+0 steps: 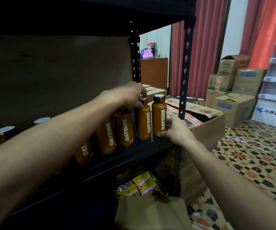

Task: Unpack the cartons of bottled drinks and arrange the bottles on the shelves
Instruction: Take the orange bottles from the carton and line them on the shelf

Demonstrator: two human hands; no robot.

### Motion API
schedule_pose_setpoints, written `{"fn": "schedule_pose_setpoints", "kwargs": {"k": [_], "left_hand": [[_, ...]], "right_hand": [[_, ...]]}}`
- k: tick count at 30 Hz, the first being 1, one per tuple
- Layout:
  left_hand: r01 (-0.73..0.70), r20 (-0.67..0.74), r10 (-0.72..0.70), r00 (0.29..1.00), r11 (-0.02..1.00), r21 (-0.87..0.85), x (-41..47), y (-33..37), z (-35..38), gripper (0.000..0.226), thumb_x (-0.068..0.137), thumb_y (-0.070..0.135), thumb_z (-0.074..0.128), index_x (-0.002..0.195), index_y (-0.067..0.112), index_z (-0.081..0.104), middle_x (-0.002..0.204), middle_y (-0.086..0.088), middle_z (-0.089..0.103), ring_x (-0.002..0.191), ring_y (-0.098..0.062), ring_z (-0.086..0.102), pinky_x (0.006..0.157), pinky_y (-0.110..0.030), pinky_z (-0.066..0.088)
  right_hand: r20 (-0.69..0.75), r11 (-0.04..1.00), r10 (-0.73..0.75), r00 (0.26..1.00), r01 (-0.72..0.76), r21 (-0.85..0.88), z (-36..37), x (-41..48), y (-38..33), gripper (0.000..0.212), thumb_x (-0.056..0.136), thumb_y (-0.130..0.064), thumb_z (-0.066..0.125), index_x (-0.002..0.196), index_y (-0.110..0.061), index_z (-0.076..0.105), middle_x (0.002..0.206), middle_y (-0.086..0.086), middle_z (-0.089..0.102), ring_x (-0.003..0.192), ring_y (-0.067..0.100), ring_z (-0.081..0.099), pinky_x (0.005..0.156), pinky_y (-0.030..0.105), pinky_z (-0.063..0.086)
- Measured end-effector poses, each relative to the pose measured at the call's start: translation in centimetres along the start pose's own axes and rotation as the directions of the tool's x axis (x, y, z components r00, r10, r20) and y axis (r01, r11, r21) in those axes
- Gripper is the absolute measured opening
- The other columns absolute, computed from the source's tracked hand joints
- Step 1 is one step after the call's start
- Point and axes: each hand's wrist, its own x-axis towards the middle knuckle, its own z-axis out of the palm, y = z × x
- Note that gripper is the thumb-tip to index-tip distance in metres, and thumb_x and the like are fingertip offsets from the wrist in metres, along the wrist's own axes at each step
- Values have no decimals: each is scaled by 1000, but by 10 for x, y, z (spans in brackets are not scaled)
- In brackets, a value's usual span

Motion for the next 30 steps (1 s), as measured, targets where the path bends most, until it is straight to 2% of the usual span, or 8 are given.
{"fn": "schedule_pose_setpoints", "kwargs": {"k": [5, 14, 19, 23, 26, 30], "left_hand": [[1, -5, -2, 1000, 1000, -2, 2, 0, 2, 53, 89, 25, 71, 139, 23, 53, 140, -5, 53, 123, -24, 54, 93, -36, 50], [1, -35, -2, 999, 1000, -10, 1, 1, 4, 51, 90, 24, 69, 138, 22, 53, 137, -5, 55, 120, -24, 55, 85, -31, 48], [14, -36, -15, 999, 1000, -19, 1, 1, 6, 51, 90, 23, 70, 138, 22, 53, 137, -5, 56, 120, -24, 56, 90, -34, 51], [16, -54, -18, 998, 1000, -25, 1, 1, 8, 52, 90, 23, 70, 139, 21, 53, 138, -6, 55, 121, -25, 55, 88, -32, 48], [29, -68, -30, 997, 999, -18, 0, 2, 8, 52, 89, 23, 70, 139, 22, 53, 140, -6, 53, 123, -26, 54, 93, -35, 50], [31, -82, -33, 996, 999, -25, -2, 2, 10, 53, 90, 22, 69, 140, 21, 52, 141, -7, 52, 124, -26, 53, 90, -33, 47]], "right_hand": [[16, 999, 14, 1000, -14, -30, -1, 4, -4, 64, 84, -19, 81, 141, -13, 53, 138, 7, 62, 132, 26, 55, 112, 47, 43], [13, 998, 17, 1000, -16, -59, 1, 13, -2, 61, 85, -22, 80, 139, -15, 54, 136, 7, 62, 130, 27, 56, 110, 50, 45], [40, 994, 62, 997, -59, -89, -1, 22, -5, 62, 82, -22, 82, 137, -17, 55, 135, 6, 63, 129, 28, 56, 108, 50, 45], [38, 993, 69, 997, -65, -97, -1, 26, -4, 63, 83, -21, 82, 139, -18, 54, 136, 7, 62, 130, 29, 55, 109, 51, 44], [33, 993, 70, 997, -67, -101, 0, 27, -3, 62, 84, -21, 81, 139, -17, 53, 137, 7, 61, 130, 29, 55, 110, 52, 44], [33, 993, 89, 995, -86, -82, 0, 26, -2, 63, 82, -18, 82, 139, -17, 54, 138, 7, 61, 131, 28, 54, 110, 52, 44]]}}
